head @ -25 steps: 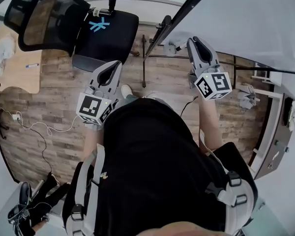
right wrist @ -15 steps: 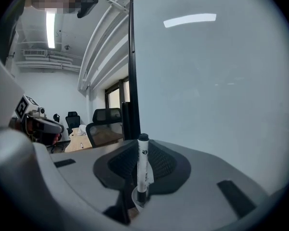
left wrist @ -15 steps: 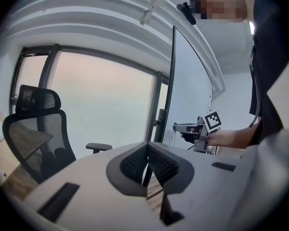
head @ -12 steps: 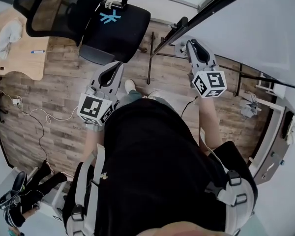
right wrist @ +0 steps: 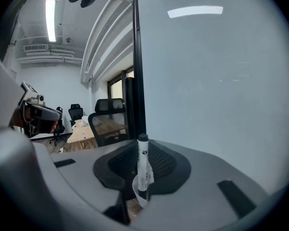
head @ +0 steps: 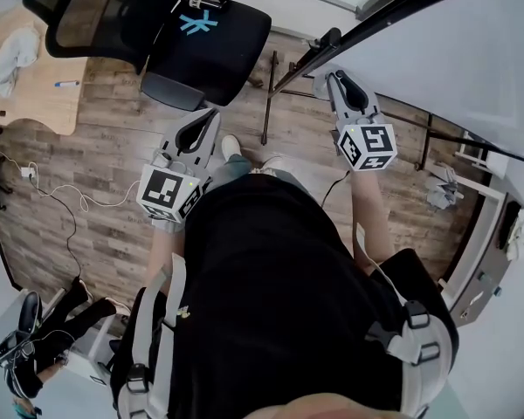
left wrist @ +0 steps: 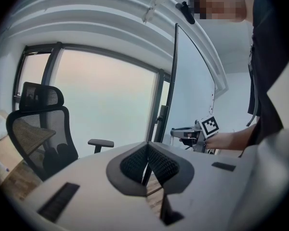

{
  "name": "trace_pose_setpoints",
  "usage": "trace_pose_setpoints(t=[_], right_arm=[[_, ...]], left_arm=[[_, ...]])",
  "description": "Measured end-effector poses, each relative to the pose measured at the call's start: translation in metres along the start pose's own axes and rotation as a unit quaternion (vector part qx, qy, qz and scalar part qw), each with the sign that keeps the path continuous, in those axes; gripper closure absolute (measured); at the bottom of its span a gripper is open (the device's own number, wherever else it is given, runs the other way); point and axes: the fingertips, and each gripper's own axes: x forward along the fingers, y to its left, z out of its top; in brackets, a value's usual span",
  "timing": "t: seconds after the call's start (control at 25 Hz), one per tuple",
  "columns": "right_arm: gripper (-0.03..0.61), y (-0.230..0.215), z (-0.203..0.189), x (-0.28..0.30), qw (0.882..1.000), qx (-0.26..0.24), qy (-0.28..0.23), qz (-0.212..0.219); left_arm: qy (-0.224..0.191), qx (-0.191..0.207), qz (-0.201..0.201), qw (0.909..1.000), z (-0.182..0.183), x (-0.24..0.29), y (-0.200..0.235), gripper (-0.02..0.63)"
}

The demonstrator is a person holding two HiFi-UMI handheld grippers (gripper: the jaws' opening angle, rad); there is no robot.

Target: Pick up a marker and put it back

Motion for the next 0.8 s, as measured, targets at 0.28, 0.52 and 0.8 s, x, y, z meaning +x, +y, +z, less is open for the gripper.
trace_pose_setpoints(t=[0.28,0.52,0.8], right_arm=[[0.506,0.004,-0.011,0.004,1.000,-0.011,0.017,0.004],[0.506,0.006,-0.019,0.006,0.999,-0.022,0.029,0.005],[0.506,0.007,-0.026,0.007,0.999,-0.026,0.040,0.004]], left_arm=[[0.002,-0.003,-0.001,1.0000,-0.003,0.000,-0.002,0.607],[0.003,-0.004,-0.001,1.0000,-0.004,0.000,0.000,0.607],[0.005,-0.004,-0.001,1.0000,-0.005,0.001,-0.001,0.607]])
